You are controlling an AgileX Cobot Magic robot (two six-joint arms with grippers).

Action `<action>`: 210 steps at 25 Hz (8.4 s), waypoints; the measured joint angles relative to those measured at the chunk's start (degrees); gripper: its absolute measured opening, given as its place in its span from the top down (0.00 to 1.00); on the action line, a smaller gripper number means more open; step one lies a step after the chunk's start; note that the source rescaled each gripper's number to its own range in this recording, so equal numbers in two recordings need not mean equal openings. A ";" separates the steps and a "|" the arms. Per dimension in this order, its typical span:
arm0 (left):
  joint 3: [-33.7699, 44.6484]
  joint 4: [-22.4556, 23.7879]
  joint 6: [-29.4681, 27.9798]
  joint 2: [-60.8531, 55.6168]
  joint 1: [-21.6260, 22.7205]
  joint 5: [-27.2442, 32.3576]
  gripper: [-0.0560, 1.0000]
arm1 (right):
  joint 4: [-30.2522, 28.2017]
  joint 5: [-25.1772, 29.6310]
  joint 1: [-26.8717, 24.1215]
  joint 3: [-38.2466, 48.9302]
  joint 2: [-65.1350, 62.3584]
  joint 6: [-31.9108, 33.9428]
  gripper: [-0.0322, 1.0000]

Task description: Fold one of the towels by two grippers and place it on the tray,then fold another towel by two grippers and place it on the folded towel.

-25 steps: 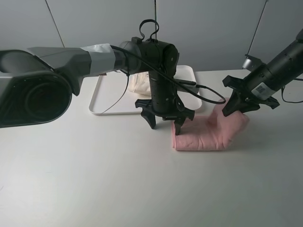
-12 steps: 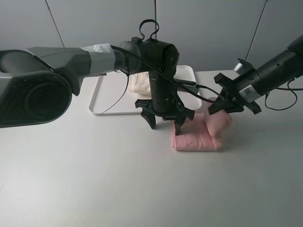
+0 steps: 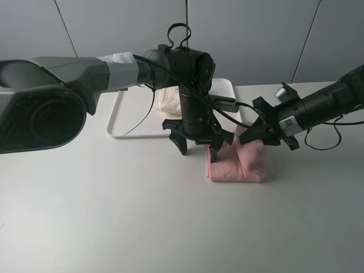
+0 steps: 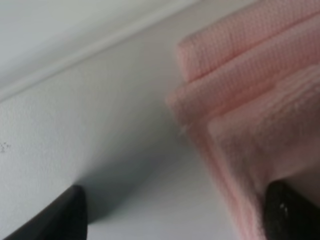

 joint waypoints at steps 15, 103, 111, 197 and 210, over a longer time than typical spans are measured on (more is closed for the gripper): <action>0.00 0.00 0.80 0.00 0.00 0.11 0.08 | 7.58 -0.80 1.65 2.06 0.00 -6.54 0.87; -10.35 -5.04 11.59 -8.63 7.44 0.58 0.08 | 9.16 -7.57 6.23 1.46 6.72 -4.12 0.36; -10.35 -4.84 11.82 -8.63 7.44 0.58 0.08 | 7.90 -10.85 6.58 1.46 7.55 -4.46 0.85; -10.44 -15.94 21.37 -20.41 21.74 0.73 0.08 | -33.51 -3.60 15.43 -61.52 17.27 22.18 0.00; 0.92 -9.39 25.27 -28.31 21.74 0.73 0.08 | -56.66 -6.06 15.33 -44.77 0.14 34.00 0.03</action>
